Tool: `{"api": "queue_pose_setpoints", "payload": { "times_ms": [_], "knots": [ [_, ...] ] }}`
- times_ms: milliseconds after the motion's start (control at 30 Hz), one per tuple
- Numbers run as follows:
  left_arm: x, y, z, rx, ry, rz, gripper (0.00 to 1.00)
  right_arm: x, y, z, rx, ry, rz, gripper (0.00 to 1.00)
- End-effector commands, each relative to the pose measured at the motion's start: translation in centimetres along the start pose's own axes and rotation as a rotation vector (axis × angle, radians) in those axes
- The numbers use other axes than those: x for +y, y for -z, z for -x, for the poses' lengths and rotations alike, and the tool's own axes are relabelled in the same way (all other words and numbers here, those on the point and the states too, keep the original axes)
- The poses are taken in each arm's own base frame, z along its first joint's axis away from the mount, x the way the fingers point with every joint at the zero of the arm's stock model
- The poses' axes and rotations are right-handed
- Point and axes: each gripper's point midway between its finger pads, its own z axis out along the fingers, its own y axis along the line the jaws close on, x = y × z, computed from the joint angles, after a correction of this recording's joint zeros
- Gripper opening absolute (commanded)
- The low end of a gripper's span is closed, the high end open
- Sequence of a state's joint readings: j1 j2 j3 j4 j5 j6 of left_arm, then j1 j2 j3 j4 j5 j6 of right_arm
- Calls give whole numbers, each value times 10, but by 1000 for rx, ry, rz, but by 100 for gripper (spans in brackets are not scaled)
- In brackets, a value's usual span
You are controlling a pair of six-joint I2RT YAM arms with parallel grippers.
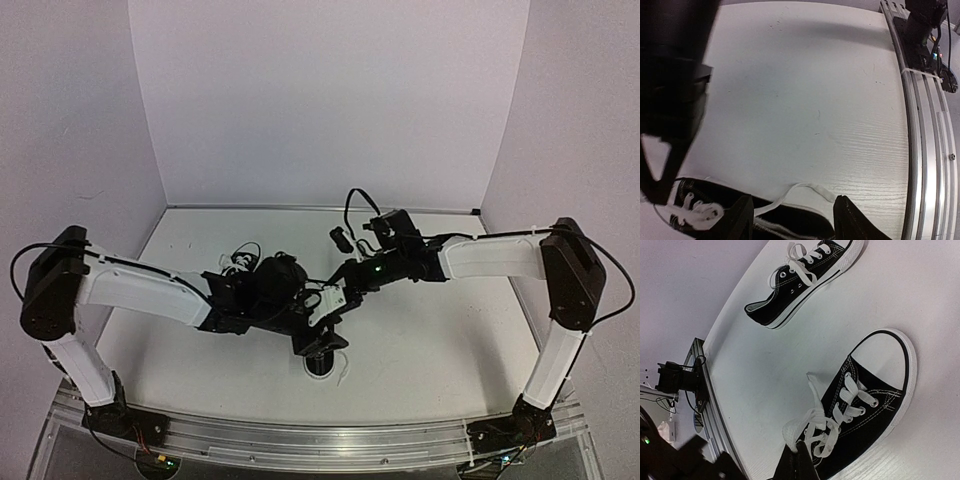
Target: Tie the shoes
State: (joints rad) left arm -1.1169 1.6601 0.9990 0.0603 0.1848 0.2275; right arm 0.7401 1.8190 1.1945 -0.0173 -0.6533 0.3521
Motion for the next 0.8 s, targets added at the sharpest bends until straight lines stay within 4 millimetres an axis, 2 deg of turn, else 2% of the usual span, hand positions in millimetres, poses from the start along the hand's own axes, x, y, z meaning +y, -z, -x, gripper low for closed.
{"api": "queue_pose_setpoints", "payload": {
  "times_ms": [0, 167, 300, 367, 433, 600, 667, 767],
  "knots": [
    [42, 63, 32, -194, 113, 189, 56, 26, -9, 13, -12, 47, 63, 0],
    [77, 108, 1, -230, 251, 388, 59, 38, -33, 1, 29, 51, 74, 0],
    [88, 122, -24, -195, 324, 480, 59, 36, -55, -19, 97, 41, 46, 1],
    [92, 125, -33, -174, 343, 509, 60, 37, -58, -27, 128, 49, 37, 7],
    [94, 122, -40, -149, 351, 513, 61, 44, -49, -23, 120, 70, 38, 17],
    [93, 101, -50, -80, 357, 474, 61, 60, -7, 9, 31, 110, 36, 45],
    [92, 91, -51, -61, 357, 450, 61, 57, 11, 22, -4, 119, 23, 49],
    [92, 76, -48, -54, 353, 412, 61, 33, 26, 32, -23, 103, -31, 49]
  ]
}}
